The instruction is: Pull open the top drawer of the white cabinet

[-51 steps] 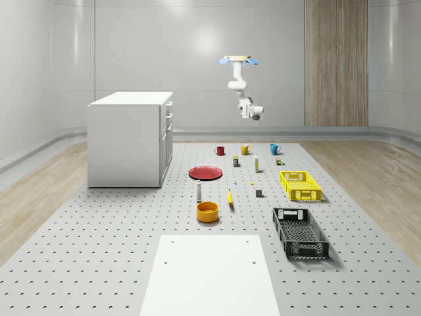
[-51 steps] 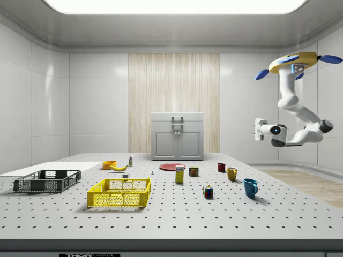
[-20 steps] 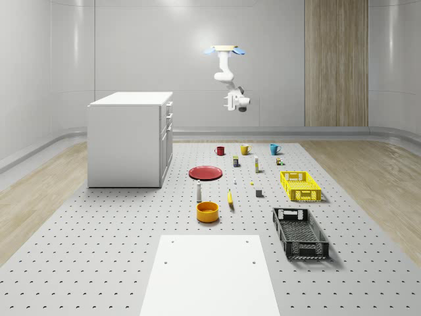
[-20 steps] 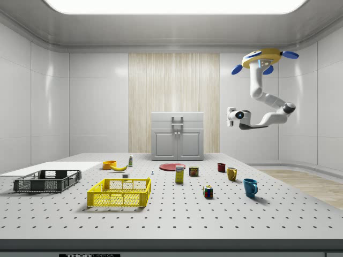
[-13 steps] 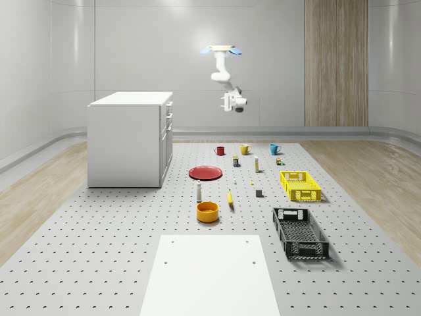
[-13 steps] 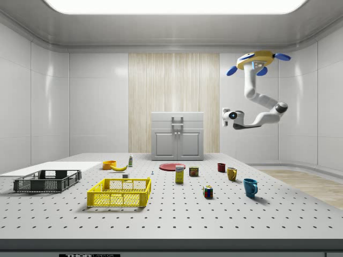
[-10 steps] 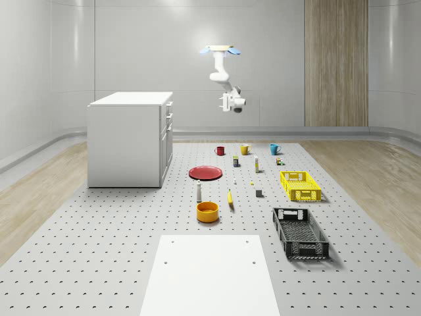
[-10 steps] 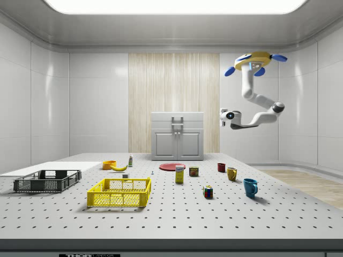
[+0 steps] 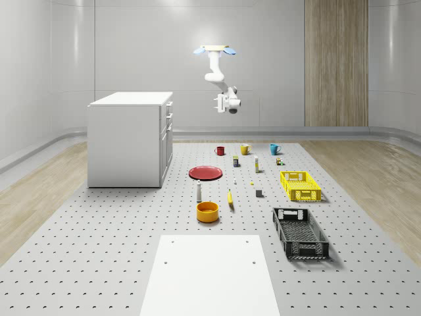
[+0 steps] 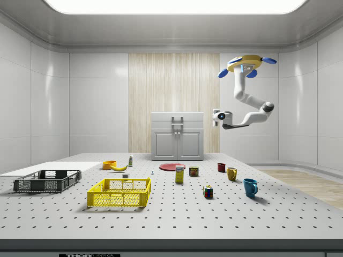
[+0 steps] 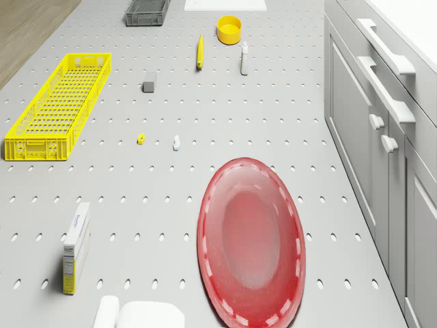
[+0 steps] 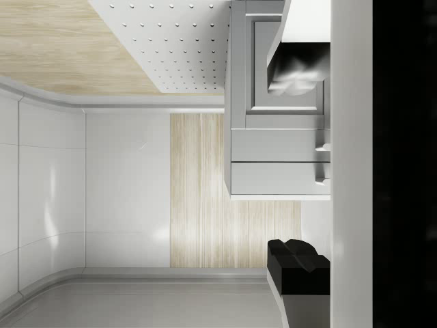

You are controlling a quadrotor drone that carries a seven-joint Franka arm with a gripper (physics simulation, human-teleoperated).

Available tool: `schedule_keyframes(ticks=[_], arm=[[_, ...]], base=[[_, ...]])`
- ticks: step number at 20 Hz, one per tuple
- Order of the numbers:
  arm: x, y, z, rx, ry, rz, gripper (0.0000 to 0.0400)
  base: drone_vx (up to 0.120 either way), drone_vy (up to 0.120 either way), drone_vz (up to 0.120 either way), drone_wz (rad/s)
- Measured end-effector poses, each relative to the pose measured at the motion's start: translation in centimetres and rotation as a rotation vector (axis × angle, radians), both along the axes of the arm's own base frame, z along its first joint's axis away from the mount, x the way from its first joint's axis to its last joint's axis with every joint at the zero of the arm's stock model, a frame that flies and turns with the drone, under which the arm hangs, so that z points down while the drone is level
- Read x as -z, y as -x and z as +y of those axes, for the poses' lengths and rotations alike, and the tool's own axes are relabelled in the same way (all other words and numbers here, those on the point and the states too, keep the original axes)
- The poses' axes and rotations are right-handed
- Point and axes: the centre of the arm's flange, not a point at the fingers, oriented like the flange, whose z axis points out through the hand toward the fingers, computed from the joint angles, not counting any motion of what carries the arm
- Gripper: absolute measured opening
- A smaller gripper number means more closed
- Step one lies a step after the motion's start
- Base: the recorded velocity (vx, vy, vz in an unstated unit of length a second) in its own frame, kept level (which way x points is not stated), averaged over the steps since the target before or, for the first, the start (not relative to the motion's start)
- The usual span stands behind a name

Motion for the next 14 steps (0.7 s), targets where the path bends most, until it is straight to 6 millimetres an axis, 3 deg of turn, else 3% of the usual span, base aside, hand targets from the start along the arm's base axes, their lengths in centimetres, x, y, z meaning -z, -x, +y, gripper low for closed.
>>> schedule_keyframes(ticks=[14], arm=[[0.00,0.00,0.00,0.000,0.000,0.000,0.0311]], base=[[0.120,-0.120,0.000,0.000]])
